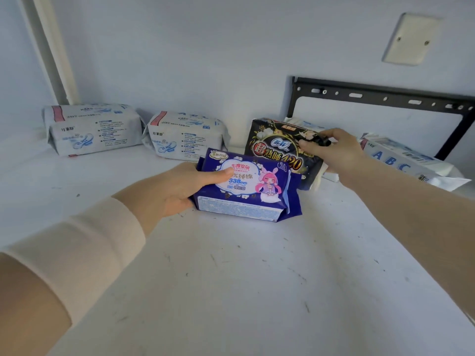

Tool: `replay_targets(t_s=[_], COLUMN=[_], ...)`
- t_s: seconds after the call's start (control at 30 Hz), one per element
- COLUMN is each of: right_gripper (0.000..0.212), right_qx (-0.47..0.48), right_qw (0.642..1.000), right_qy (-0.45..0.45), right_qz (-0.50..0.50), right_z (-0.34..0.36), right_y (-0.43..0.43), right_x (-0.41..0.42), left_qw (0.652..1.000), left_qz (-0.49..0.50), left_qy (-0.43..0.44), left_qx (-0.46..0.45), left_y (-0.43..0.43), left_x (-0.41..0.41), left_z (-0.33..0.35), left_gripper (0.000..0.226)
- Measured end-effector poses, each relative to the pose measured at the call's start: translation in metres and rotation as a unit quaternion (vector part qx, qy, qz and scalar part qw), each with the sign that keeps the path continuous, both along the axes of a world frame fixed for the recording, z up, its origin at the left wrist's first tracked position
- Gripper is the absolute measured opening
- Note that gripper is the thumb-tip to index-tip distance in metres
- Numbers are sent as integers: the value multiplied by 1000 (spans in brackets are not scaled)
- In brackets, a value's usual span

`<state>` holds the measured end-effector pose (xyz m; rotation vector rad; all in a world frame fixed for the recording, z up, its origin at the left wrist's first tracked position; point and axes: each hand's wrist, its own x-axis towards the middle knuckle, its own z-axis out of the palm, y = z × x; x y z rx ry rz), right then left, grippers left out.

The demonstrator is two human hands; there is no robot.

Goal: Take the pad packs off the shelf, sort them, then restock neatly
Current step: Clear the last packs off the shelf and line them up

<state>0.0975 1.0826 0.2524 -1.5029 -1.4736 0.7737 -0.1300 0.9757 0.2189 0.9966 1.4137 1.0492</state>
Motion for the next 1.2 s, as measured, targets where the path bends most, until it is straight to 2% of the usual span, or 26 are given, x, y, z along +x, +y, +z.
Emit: replay_targets(t_s=[0.2,0.6,0.7,0.87,1.0,1.2], right_gripper=[48,42,26,28,21,19], right_qx=[36,42,43,10,-3,-31], right_qw=[999,998,995,995,993,993], right_qy=[17,41,70,83,95,105], right_qz=[4,34,51,55,63,52], right_z=[18,41,36,26,23,1], right_y=[-33,-163,-200,-255,-301,-377], right_x=[16,59,65,65,54,24], left_qw=[1000,998,999,997,999,998], left_qz=[22,31,29,36,23,2], left_qy=[-7,-39,-35,-58,-37,-62], left_qx=[-5,29,22,36,17,12], left_y=[-40,-197,-238,-296,-334,-401], left_x=[14,57,60,58,48,22], left_z=[6,25,23,11,-2,-25], left_gripper=[47,19,30,30,50,36])
